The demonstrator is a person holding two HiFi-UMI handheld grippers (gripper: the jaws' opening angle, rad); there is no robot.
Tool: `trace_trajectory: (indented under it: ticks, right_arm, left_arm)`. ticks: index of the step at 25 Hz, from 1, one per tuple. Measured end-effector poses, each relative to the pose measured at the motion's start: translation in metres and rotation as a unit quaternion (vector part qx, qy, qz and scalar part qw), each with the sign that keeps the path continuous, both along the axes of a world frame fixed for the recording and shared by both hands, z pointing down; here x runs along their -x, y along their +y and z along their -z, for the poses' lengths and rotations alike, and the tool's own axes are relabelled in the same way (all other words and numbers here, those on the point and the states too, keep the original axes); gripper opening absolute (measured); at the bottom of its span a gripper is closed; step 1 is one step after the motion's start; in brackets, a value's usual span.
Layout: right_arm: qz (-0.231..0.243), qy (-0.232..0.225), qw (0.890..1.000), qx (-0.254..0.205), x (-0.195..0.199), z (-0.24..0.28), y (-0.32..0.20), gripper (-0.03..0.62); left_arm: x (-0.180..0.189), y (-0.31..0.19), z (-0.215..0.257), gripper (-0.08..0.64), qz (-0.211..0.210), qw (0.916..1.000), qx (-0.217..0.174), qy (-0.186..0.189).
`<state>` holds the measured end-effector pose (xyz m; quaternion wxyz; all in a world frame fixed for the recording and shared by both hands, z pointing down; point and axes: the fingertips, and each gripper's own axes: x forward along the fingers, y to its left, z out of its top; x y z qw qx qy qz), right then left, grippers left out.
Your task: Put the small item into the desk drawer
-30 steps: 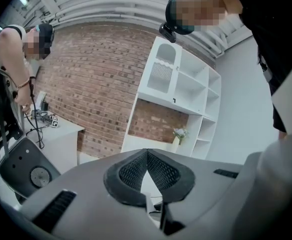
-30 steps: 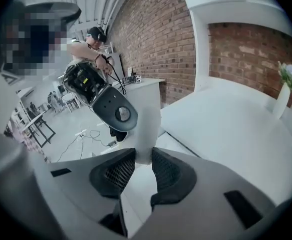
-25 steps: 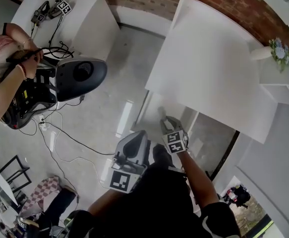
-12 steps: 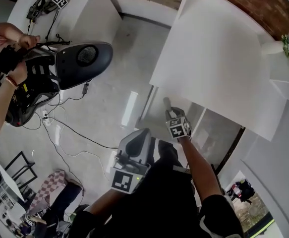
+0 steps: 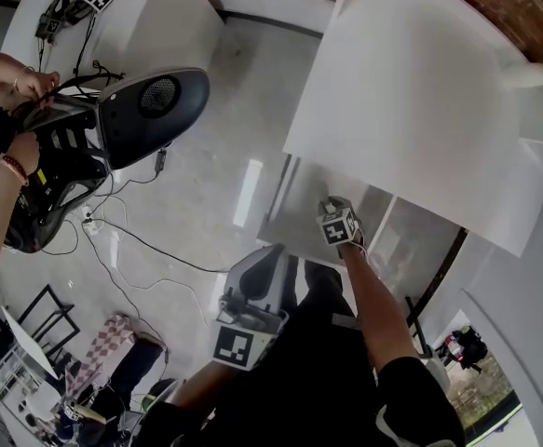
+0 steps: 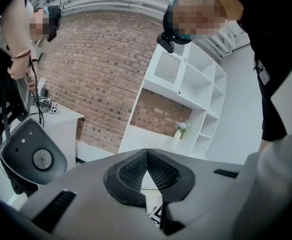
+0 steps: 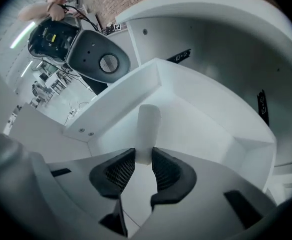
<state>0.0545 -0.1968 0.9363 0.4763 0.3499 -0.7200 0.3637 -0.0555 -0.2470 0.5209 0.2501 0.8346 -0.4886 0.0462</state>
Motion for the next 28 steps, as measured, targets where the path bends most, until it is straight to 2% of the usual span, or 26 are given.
trace_trajectory:
  ticks: [5,15,21,28]
  right_arm:
    - [0.007,0.011,1.0,0.021,-0.002,-0.021,0.006,0.121]
    - [-0.014,0.01,0.999,0.044,-0.001,-0.032,-0.01,0.123]
    - [-0.024,0.004,0.997,0.072,0.002,-0.026,-0.005,0.157]
    - [-0.024,0.0,0.998,0.066,0.0,-0.02,-0.003,0.176]
  left_arm:
    - [0.001,0.0,-0.009,0.025,-0.007,0.9999,0.009,0.0]
    - [0.005,-0.015,-0.016,0.025,-0.008,0.9998,0.017,0.001]
    - [0.01,-0.009,-0.008,0.025,-0.005,0.9999,0.015,0.003]
    - [0.003,-0.003,-0.011,0.025,-0.007,0.9999,0.008,0.006]
